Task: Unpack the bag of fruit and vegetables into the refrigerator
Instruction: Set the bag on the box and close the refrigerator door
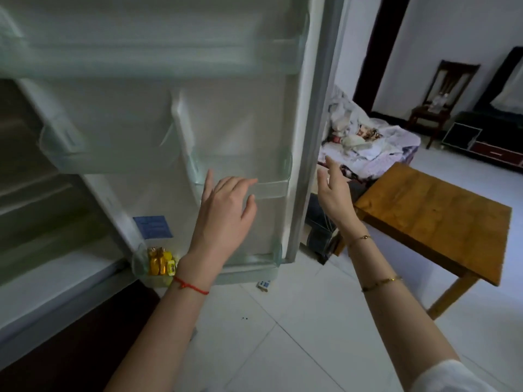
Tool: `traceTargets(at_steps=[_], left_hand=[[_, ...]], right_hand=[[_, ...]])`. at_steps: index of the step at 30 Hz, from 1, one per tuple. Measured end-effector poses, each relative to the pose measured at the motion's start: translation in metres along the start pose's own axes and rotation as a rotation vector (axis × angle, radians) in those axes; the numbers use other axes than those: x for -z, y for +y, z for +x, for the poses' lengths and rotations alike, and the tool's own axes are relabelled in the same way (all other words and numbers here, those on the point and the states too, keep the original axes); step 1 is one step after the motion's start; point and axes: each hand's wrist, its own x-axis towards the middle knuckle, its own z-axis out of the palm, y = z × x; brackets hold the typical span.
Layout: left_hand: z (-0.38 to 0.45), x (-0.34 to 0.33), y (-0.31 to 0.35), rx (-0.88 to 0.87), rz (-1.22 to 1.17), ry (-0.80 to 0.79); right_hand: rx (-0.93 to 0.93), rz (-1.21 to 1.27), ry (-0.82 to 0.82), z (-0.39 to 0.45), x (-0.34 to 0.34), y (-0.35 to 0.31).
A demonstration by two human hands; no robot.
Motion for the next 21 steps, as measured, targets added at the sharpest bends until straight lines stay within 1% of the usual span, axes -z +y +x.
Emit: traceTargets(at_steps=[3, 11, 16, 21], left_hand=[[-0.001, -0.004, 0.009, 0.053, 0.029, 0.038], [-0.020, -0.010, 0.036, 0.177, 0.135, 0.064], [-0.047, -0.015, 0.063, 0.254, 0.148, 0.065], [-0.076, -0.017, 0.107, 0.244, 0.108, 0.149]], right_hand=[[0.034, 0.092, -0.045, 0.016, 0.002, 0.005], [0.094, 0.190, -0.115, 0.018, 0.016, 0.009], [0.128, 0.250, -0.149, -0.008, 0.032, 0.009], [0.189, 0.309, -0.141, -0.041, 0.042, 0.014]])
